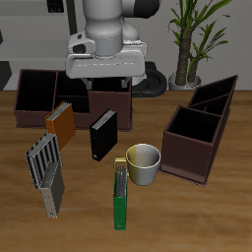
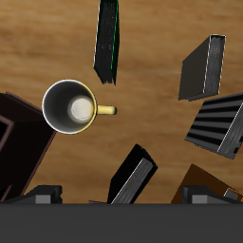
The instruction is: Place the yellow book into the left desk caddy's back compartment
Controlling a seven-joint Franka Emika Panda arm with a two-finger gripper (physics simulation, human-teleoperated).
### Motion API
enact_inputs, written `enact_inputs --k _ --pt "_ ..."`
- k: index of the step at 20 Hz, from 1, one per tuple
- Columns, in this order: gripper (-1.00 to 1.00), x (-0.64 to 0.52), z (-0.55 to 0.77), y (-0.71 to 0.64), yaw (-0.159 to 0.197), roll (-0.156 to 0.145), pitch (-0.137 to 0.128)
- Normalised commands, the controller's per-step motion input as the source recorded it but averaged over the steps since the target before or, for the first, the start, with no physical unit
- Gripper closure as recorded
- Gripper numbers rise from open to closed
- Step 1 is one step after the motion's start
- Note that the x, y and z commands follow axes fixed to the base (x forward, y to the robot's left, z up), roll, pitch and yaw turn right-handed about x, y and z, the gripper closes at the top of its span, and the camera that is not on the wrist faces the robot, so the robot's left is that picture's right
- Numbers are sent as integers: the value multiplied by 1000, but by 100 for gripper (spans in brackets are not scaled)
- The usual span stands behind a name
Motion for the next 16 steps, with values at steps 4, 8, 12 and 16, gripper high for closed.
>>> enact_inputs --k 4,8,12,16 --pt "-100 200 84 -452 4 62 -9" --pt "-100 245 82 -534 -54 34 -31" --pt "-100 217 43 -334 11 12 -41" --pt "-100 236 36 -221 0 -39 -46"
